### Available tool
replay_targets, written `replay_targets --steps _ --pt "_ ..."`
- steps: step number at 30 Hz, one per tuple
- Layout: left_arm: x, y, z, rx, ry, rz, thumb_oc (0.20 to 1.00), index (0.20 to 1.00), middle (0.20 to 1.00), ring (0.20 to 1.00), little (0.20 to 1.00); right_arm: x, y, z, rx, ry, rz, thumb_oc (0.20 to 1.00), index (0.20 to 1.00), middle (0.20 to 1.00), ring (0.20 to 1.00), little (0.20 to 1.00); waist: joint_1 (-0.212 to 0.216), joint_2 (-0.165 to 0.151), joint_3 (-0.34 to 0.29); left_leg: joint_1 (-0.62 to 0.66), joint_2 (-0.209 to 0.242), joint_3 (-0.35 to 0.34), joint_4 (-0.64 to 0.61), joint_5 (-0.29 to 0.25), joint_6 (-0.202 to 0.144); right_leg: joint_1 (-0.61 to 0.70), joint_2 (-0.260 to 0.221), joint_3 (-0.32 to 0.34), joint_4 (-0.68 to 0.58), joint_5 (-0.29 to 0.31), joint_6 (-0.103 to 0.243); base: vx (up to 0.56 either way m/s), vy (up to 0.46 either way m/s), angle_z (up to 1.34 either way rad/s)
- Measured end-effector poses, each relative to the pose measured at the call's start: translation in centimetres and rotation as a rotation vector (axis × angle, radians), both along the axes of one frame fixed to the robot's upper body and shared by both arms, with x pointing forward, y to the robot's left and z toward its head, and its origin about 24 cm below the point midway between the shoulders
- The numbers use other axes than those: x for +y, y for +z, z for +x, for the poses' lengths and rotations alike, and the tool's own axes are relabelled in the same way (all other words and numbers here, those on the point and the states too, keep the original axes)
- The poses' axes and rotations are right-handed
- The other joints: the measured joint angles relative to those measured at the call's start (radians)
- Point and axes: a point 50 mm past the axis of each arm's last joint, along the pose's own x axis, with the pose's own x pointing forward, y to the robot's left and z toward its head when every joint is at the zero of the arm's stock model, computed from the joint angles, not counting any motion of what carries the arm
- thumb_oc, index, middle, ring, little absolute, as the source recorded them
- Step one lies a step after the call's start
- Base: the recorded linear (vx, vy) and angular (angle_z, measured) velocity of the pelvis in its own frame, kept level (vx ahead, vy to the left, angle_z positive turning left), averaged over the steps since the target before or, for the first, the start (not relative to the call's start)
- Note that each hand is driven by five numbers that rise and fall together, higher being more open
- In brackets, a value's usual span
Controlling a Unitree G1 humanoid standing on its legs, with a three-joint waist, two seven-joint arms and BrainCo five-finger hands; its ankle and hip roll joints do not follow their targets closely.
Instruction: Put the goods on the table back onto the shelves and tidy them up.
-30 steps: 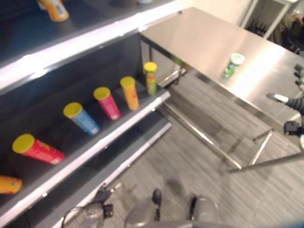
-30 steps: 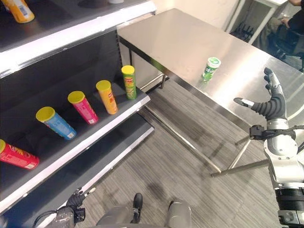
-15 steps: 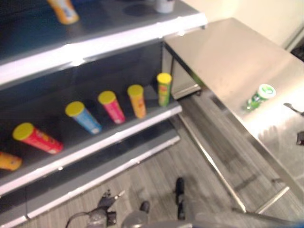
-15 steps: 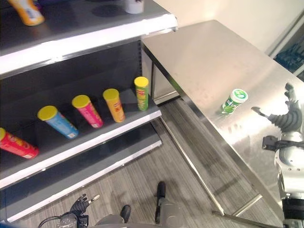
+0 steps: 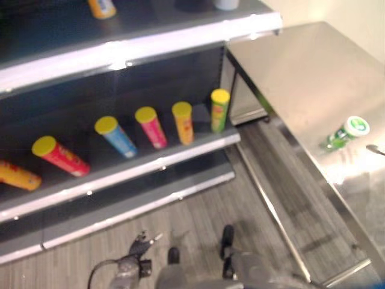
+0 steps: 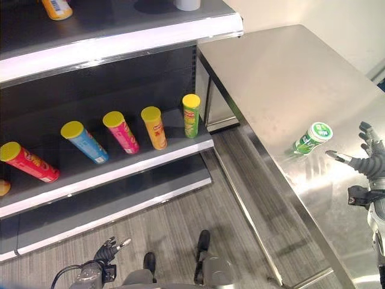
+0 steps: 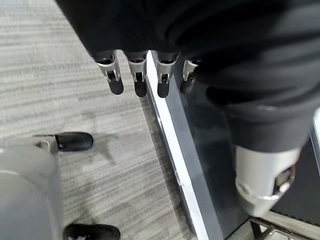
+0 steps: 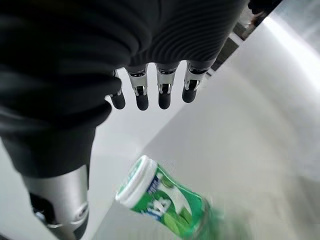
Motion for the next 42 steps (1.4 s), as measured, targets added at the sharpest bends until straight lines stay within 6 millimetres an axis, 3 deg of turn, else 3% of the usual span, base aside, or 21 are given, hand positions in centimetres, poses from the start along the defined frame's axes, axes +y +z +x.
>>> replay_targets --steps 3,7,25,39,40,42 --pt "0.6 -0.2 -1.3 0.031 0.005 0.011 1.000 1.000 1.000 1.000 1.000 0.0 -0.8 0.0 0.050 0.013 -0.004 1.000 1.000 1.000 1.000 1.000 -0.004 0.002 -0.010 0.018 -0.022 0.008 -0.039 0.022 0.028 -0.002 -0.019 0.016 0.000 0.006 0.018 0.04 0.025 0.01" --pt "0.7 -0.2 -1.5 0.035 0.007 0.012 1.000 1.000 1.000 1.000 1.000 0.1 -1.8 0.5 0.113 0.014 -0.050 1.000 1.000 1.000 1.000 1.000 0.003 0.012 -0.018 0.023 -0.021 0.003 -0.042 0.039 0.007 0.011 -0.015 0.009 -0.017 0.013 0.016 0.03 -0.006 0.06" --pt "0.3 -0.6 -2.4 0.054 0.022 0.000 1.000 1.000 1.000 1.000 1.000 -0.8 -0.9 1.9 0.078 -0.101 -0.117 1.000 1.000 1.000 1.000 1.000 0.036 0.060 -0.024 0.017 -0.011 -0.043 -0.056 0.038 0.009 0.029 -0.012 -0.036 -0.018 -0.002 0.021 0.01 -0.032 0.08" --pt "0.3 -0.6 -2.4 0.060 0.033 0.020 1.000 1.000 1.000 1.000 1.000 -1.9 -0.4 3.2 0.035 -0.214 -0.087 1.000 1.000 1.000 1.000 1.000 0.058 0.070 -0.022 0.016 -0.007 -0.063 -0.055 0.051 -0.007 0.040 -0.010 -0.062 -0.018 -0.011 0.022 0.00 -0.018 0.05" --pt "0.3 -0.6 -2.4 0.061 0.031 0.019 1.000 1.000 1.000 1.000 1.000 -1.7 -0.4 3.3 0.035 -0.208 -0.088 0.931 0.931 0.931 0.931 0.931 0.058 0.070 -0.022 0.016 -0.007 -0.063 -0.056 0.051 -0.007 0.040 -0.010 -0.062 -0.018 -0.011 0.022 0.00 0.000 0.00" --pt "0.2 -0.6 -2.4 0.061 0.032 0.018 1.000 1.000 1.000 1.000 1.000 -1.8 -0.3 3.5 0.034 -0.210 -0.085 0.432 0.432 0.432 0.432 0.432 0.059 0.070 -0.021 0.016 -0.007 -0.063 -0.056 0.051 -0.007 0.040 -0.010 -0.062 -0.018 -0.011 0.022 0.00 0.000 0.00"
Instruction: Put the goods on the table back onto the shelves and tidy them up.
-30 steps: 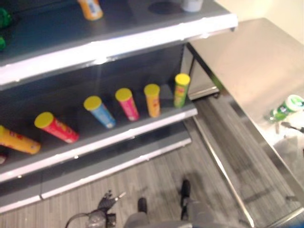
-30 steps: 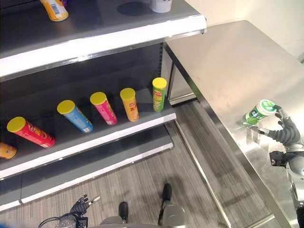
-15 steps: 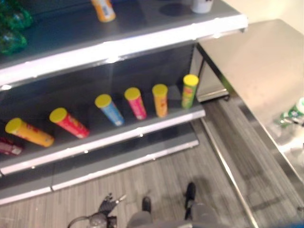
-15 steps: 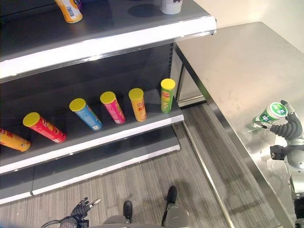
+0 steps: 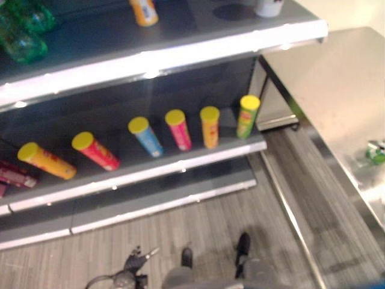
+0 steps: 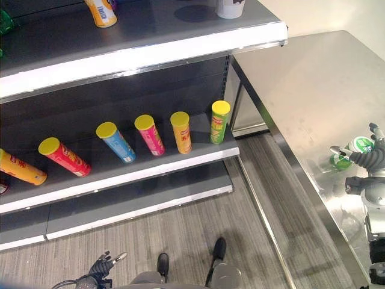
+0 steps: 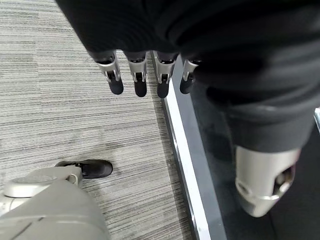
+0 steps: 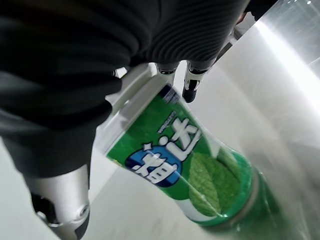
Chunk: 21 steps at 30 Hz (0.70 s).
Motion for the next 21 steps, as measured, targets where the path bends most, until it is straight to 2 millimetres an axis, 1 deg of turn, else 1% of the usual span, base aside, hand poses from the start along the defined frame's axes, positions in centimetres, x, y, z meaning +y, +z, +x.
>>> replay_targets --steps 1,5,6,8,9,12,17,21 --pt "0.0 0.0 0.0 0.001 0.000 0.000 1.000 1.000 1.000 1.000 1.000 -0.2 -0.1 0.3 0.013 -0.011 0.004 0.200 0.200 0.200 0.200 0.200 0.000 -0.001 0.001 0.000 0.000 0.000 0.000 0.000 0.000 0.001 0.000 0.000 0.000 0.000 0.000 0.00 0.000 0.00" --pt "0.0 0.0 0.0 0.003 0.001 0.000 1.000 1.000 1.000 1.000 1.000 -0.3 0.5 0.7 -0.001 -0.002 0.020 0.200 0.200 0.200 0.200 0.200 -0.001 -0.003 0.002 0.001 0.001 -0.002 0.000 0.001 -0.002 0.002 0.001 -0.003 0.000 -0.002 0.002 0.00 0.000 0.00" --pt "0.0 0.0 0.0 0.002 0.001 0.000 1.000 1.000 1.000 1.000 1.000 -0.3 0.4 0.7 0.020 0.014 0.022 0.200 0.200 0.200 0.200 0.200 0.000 -0.004 0.004 0.001 0.001 -0.003 0.000 0.002 -0.003 0.002 0.001 -0.004 0.000 -0.002 0.002 -0.03 -0.042 0.03" --pt "0.1 -0.1 -0.2 0.010 0.007 0.002 1.000 1.000 1.000 1.000 1.000 -0.4 0.0 0.2 0.050 0.014 0.030 0.200 0.200 0.200 0.200 0.200 0.001 -0.006 0.009 0.000 0.003 -0.009 0.000 0.003 -0.004 0.003 0.003 -0.005 0.000 -0.003 0.002 -0.04 -0.055 0.03" --pt "0.2 -0.2 -0.4 0.016 0.016 0.003 1.000 1.000 1.000 1.000 1.000 -0.2 0.3 -0.2 0.057 0.035 0.004 0.200 0.200 0.200 0.200 0.200 0.000 -0.004 0.012 0.001 0.004 -0.014 0.000 0.004 -0.006 0.004 0.004 -0.007 0.000 -0.005 0.001 -0.03 -0.032 0.03" --pt "0.2 -0.1 -0.2 0.011 0.020 0.007 1.000 1.000 1.000 1.000 1.000 1.5 2.4 -0.1 -0.044 0.127 -0.037 0.200 0.200 0.200 0.200 0.200 -0.009 -0.001 0.032 0.001 0.006 -0.018 0.000 0.005 -0.009 0.005 0.006 -0.007 0.000 -0.005 0.001 -0.01 -0.045 0.00" --pt "0.2 -0.1 -0.1 0.006 0.025 0.006 1.000 1.000 1.000 1.000 1.000 4.3 5.6 0.1 -0.183 0.260 -0.100 0.200 0.200 0.200 0.200 0.200 -0.009 0.000 0.034 0.002 0.013 -0.020 -0.001 0.007 -0.012 0.007 0.013 -0.007 0.000 -0.006 0.000 -0.01 -0.027 0.01" --pt "-0.1 -0.1 -0.1 0.002 0.027 -0.003 1.000 1.000 1.000 1.000 1.000 7.0 10.3 -0.6 -0.417 0.393 -0.175 0.200 0.200 0.200 0.200 0.200 -0.007 0.000 0.035 0.006 0.017 -0.023 0.000 0.008 -0.013 0.018 0.017 -0.015 0.000 -0.009 -0.005 -0.02 -0.023 0.07"
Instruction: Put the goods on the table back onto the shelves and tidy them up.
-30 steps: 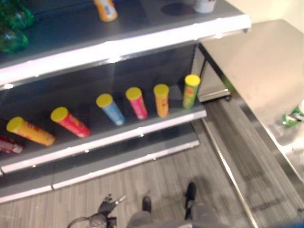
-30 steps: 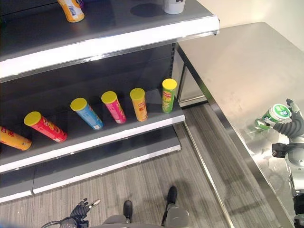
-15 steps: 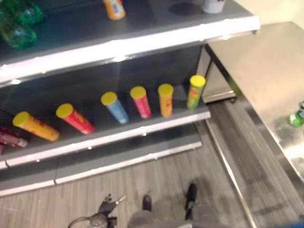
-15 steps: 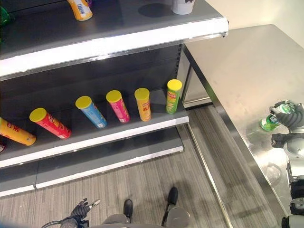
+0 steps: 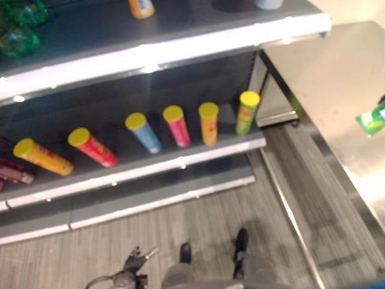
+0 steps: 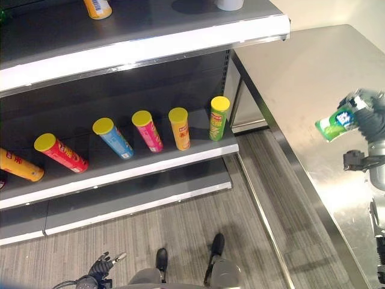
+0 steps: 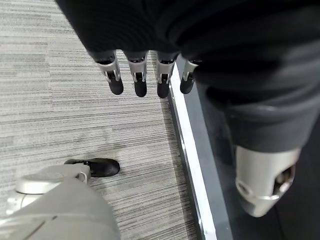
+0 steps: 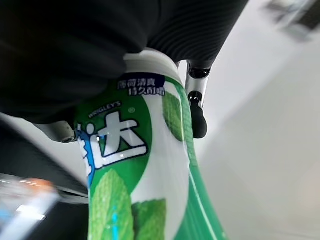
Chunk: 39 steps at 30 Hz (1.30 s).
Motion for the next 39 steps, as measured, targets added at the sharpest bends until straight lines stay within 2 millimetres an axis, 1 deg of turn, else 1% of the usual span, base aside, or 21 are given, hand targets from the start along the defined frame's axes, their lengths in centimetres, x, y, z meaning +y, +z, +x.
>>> replay_targets --steps 1,5,7,10,11,14,15,17,19,20,21,23,24,25,26,29,30,32,34,38,39 --pt "0.0 0.0 0.0 -0.001 0.000 -0.001 1.000 1.000 1.000 1.000 1.000 0.3 0.4 -0.1 -0.024 0.015 -0.006 0.200 0.200 0.200 0.200 0.200 0.000 0.000 0.000 0.001 0.000 0.000 0.000 0.000 0.000 0.002 0.000 -0.002 0.000 -0.001 0.000 -0.03 0.002 0.06" --pt "-0.2 0.0 0.2 -0.011 -0.003 -0.004 1.000 1.000 1.000 1.000 1.000 2.6 3.6 -0.5 -0.186 0.135 -0.023 0.200 0.200 0.200 0.200 0.200 0.010 -0.007 0.003 0.001 0.002 -0.005 0.000 0.002 -0.003 0.007 0.001 -0.008 0.000 -0.001 -0.001 -0.01 0.024 0.04" --pt "-0.4 0.0 0.4 -0.015 -0.005 -0.012 1.000 1.000 1.000 1.000 1.000 3.7 5.2 -0.8 -0.258 0.185 -0.039 0.200 0.200 0.200 0.200 0.200 0.015 -0.007 0.003 0.007 0.001 -0.020 -0.001 0.000 -0.004 0.027 -0.003 -0.024 0.000 -0.003 0.000 0.01 0.067 0.23" --pt "-0.5 0.0 0.6 -0.020 -0.014 -0.021 1.000 1.000 1.000 1.000 1.000 5.4 6.1 -0.8 -0.304 0.264 -0.063 0.200 0.200 0.200 0.200 0.200 0.033 -0.016 0.002 0.032 0.001 -0.045 -0.001 0.000 -0.004 0.063 -0.005 -0.050 0.000 -0.013 0.002 0.05 0.082 0.29" --pt "-0.5 0.0 0.6 -0.017 -0.016 -0.023 1.000 1.000 1.000 1.000 1.000 6.4 6.6 -0.6 -0.317 0.301 -0.084 0.200 0.200 0.200 0.200 0.200 0.040 -0.021 0.001 0.034 -0.001 -0.054 -0.001 -0.004 -0.004 0.074 -0.008 -0.059 0.000 -0.015 0.002 0.01 0.073 0.17" --pt "-0.5 0.0 0.6 -0.017 -0.018 -0.024 1.000 1.000 1.000 1.000 1.000 7.9 7.7 -0.2 -0.332 0.346 -0.143 0.200 0.200 0.200 0.200 0.200 0.067 -0.030 -0.003 0.033 -0.007 -0.057 0.000 -0.008 -0.006 0.081 -0.018 -0.074 0.000 -0.015 0.003 0.01 0.104 0.15" --pt "-0.6 -0.2 0.5 -0.005 -0.017 -0.028 1.000 1.000 1.000 1.000 1.000 9.4 8.7 0.4 -0.327 0.378 -0.209 0.200 0.200 0.200 0.200 0.200 0.060 -0.029 -0.005 0.037 -0.013 -0.058 0.002 -0.009 -0.006 0.090 -0.023 -0.079 0.001 -0.015 0.005 0.01 0.071 0.17" --pt "-0.4 -0.1 0.4 -0.001 -0.015 -0.021 1.000 1.000 1.000 1.000 1.000 11.2 9.7 0.6 -0.319 0.411 -0.333 0.200 0.200 0.200 0.200 0.200 0.078 -0.034 -0.009 0.050 -0.020 -0.059 0.001 -0.006 0.000 0.105 -0.031 -0.083 0.001 -0.017 0.012 0.00 0.087 0.13" --pt "0.2 -0.1 0.0 0.010 -0.012 -0.008 1.000 1.000 1.000 1.000 1.000 12.5 10.5 1.0 -0.324 0.425 -0.404 0.200 0.200 0.200 0.200 0.200 0.090 -0.045 -0.023 0.050 -0.025 -0.061 0.000 -0.005 0.000 0.109 -0.039 -0.092 0.001 -0.019 0.015 0.00 0.069 0.12" --pt "0.4 -0.1 -0.1 0.015 -0.008 -0.001 1.000 1.000 1.000 1.000 1.000 12.7 10.8 1.2 -0.323 0.417 -0.434 0.200 0.200 0.200 0.200 0.200 0.094 -0.051 -0.033 0.050 -0.028 -0.062 0.002 -0.003 0.003 0.109 -0.041 -0.094 0.001 -0.019 0.015 0.00 0.098 0.07" --pt "0.7 -0.1 -0.4 0.028 -0.005 0.009 1.000 1.000 1.000 1.000 1.000 13.1 11.3 1.5 -0.332 0.413 -0.457 0.200 0.200 0.200 0.200 0.200 0.108 -0.061 -0.047 0.050 -0.032 -0.064 0.001 -0.003 0.004 0.110 -0.045 -0.095 0.001 -0.017 0.014 0.00 0.087 0.05" --pt "1.2 -0.2 -1.0 0.050 0.003 0.026 1.000 1.000 1.000 1.000 1.000 14.1 12.4 2.9 -0.315 0.367 -0.542 0.200 0.200 0.200 0.200 0.200 0.110 -0.067 -0.066 0.051 -0.041 -0.061 0.001 -0.002 0.004 0.111 -0.054 -0.095 0.001 -0.014 0.016 0.00 0.062 0.02" --pt "1.2 -0.2 -0.9 0.051 0.005 0.030 1.000 1.000 1.000 1.000 1.000 14.2 12.7 3.4 -0.310 0.344 -0.564 0.200 0.200 0.200 0.200 0.200 0.111 -0.067 -0.070 0.051 -0.043 -0.061 0.001 -0.002 0.004 0.111 -0.057 -0.095 0.001 -0.014 0.017 0.01 0.048 0.04" --pt "1.4 -0.1 -0.8 0.048 0.011 0.040 1.000 1.000 1.000 1.000 1.000 14.3 13.1 4.5 -0.281 0.279 -0.621 0.200 0.200 0.200 0.200 0.200 0.119 -0.067 -0.080 0.052 -0.050 -0.061 0.001 -0.002 0.005 0.112 -0.063 -0.095 0.001 -0.014 0.019 0.01 0.027 0.05" --pt "1.5 -0.1 -0.8 0.046 0.011 0.045 1.000 1.000 1.000 1.000 1.000 14.1 13.1 4.8 -0.271 0.253 -0.632 0.200 0.200 0.200 0.200 0.200 0.126 -0.069 -0.084 0.053 -0.051 -0.061 0.001 -0.001 0.005 0.113 -0.065 -0.096 0.001 -0.014 0.020 0.02 0.043 0.02" --pt "1.7 -0.2 -1.3 0.067 0.021 0.056 1.000 1.000 1.000 1.000 1.000 13.8 12.6 6.7 -0.232 0.197 -0.618 0.200 0.200 0.200 0.200 0.200 0.141 -0.069 -0.086 0.061 -0.055 -0.060 0.000 -0.001 0.005 0.121 -0.070 -0.096 0.001 -0.015 0.022 0.01 0.006 0.01" --pt "1.7 -0.3 -1.6 0.073 0.028 0.062 1.000 1.000 1.000 1.000 1.000 13.6 11.8 8.0 -0.187 0.166 -0.595 0.200 0.200 0.200 0.200 0.200 0.148 -0.064 -0.088 0.064 -0.056 -0.062 -0.001 -0.002 0.005 0.127 -0.071 -0.098 0.001 -0.019 0.026 0.00 0.000 0.00" --pt "1.7 -0.4 -1.9 0.084 0.029 0.065 1.000 1.000 1.000 1.000 1.000 13.7 10.8 10.0 -0.131 0.146 -0.538 0.200 0.200 0.200 0.200 0.200 0.148 -0.056 -0.095 0.064 -0.056 -0.061 -0.001 -0.002 0.005 0.127 -0.071 -0.097 0.001 -0.019 0.028 0.02 0.013 0.00" --pt "1.7 -0.3 -1.8 0.075 0.032 0.069 1.000 1.000 1.000 1.000 1.000 13.0 9.0 11.7 -0.025 0.098 -0.505 0.200 0.200 0.200 0.200 0.200 0.159 -0.044 -0.098 0.061 -0.056 -0.066 -0.001 -0.002 0.005 0.127 -0.071 -0.100 0.001 -0.021 0.031 0.02 0.016 0.08" --pt "1.7 -0.5 -2.8 0.105 0.042 0.072 1.000 1.000 1.000 1.000 1.000 12.9 8.4 12.0 0.000 0.093 -0.495 0.200 0.200 0.200 0.200 0.200 0.163 -0.028 -0.107 0.051 -0.057 -0.084 0.000 0.001 0.009 0.127 -0.073 -0.118 0.001 -0.018 0.026 0.03 0.016 0.13" --pt "1.7 -0.6 -3.3 0.118 0.045 0.072 1.000 1.000 1.000 1.000 1.000 12.7 8.0 12.5 0.021 0.079 -0.477 0.200 0.200 0.200 0.200 0.200 0.169 -0.025 -0.110 0.051 -0.057 -0.085 0.000 0.002 0.010 0.127 -0.073 -0.120 0.001 -0.017 0.025 0.02 0.019 0.05"
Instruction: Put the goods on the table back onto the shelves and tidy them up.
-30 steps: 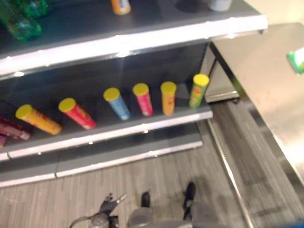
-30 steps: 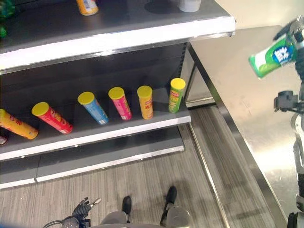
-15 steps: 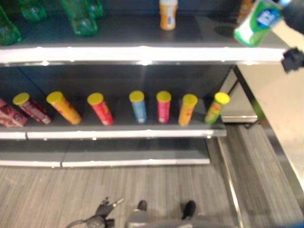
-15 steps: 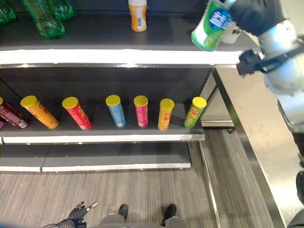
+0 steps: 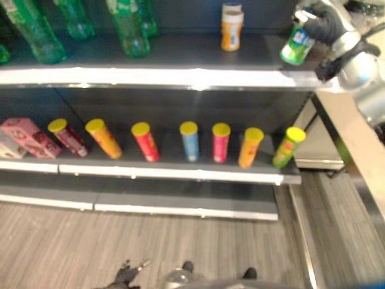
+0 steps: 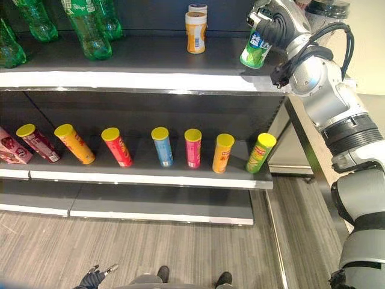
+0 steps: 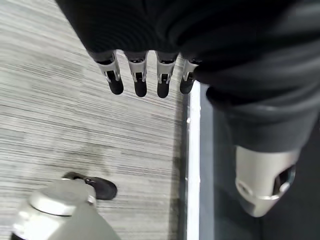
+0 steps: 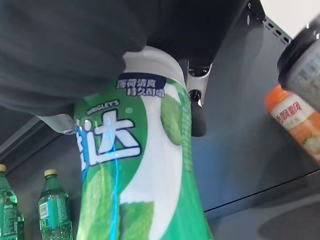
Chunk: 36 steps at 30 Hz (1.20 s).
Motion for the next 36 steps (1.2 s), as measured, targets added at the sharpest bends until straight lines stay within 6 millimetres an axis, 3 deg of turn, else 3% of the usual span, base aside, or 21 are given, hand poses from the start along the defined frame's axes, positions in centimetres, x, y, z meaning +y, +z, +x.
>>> replay_targets --steps 5,12,36 --pt "0.0 -0.1 -0.5 0.012 0.026 -0.007 1.000 1.000 1.000 1.000 1.000 -0.9 -1.4 1.0 0.059 -0.065 0.032 0.200 0.200 0.200 0.200 0.200 0.007 0.005 -0.002 -0.001 -0.001 -0.002 0.000 0.001 0.000 0.000 0.000 -0.002 0.000 0.000 0.000 0.00 0.003 0.01" --pt "-0.2 -0.2 -0.5 0.012 0.039 -0.014 1.000 1.000 1.000 1.000 1.000 -0.8 -1.6 1.4 0.053 -0.089 0.031 0.200 0.200 0.200 0.200 0.200 0.009 0.004 -0.005 -0.005 0.000 -0.008 0.000 0.001 0.000 0.000 0.000 -0.006 0.000 -0.001 0.001 0.00 0.002 0.01" --pt "0.1 -0.5 -1.3 0.068 0.071 0.020 1.000 1.000 1.000 1.000 1.000 0.3 -3.6 2.6 0.105 -0.124 0.002 0.200 0.200 0.200 0.200 0.200 0.028 -0.069 -0.044 -0.022 -0.001 -0.026 -0.001 0.001 -0.001 -0.006 -0.001 -0.027 0.000 -0.007 0.005 0.00 0.004 0.02"
